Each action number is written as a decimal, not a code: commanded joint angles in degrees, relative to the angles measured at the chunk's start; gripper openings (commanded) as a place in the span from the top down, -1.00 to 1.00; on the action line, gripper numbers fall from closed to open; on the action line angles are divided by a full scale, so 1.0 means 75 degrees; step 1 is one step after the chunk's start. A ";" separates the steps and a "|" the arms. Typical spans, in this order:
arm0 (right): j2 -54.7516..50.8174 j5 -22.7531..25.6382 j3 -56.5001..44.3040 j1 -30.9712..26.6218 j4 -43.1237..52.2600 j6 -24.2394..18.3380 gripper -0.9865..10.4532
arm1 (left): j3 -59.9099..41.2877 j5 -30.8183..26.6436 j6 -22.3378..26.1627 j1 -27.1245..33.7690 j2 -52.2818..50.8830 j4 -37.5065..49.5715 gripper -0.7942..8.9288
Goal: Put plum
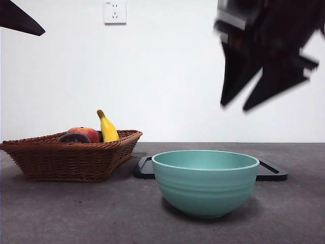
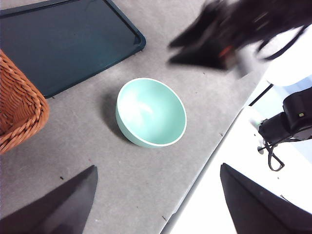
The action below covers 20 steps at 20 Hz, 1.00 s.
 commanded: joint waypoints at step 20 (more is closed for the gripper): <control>-0.2681 -0.1810 0.1026 0.0047 -0.3413 -0.0697 0.45 | 0.0093 0.0044 0.0108 -0.0035 0.0050 0.0035 0.01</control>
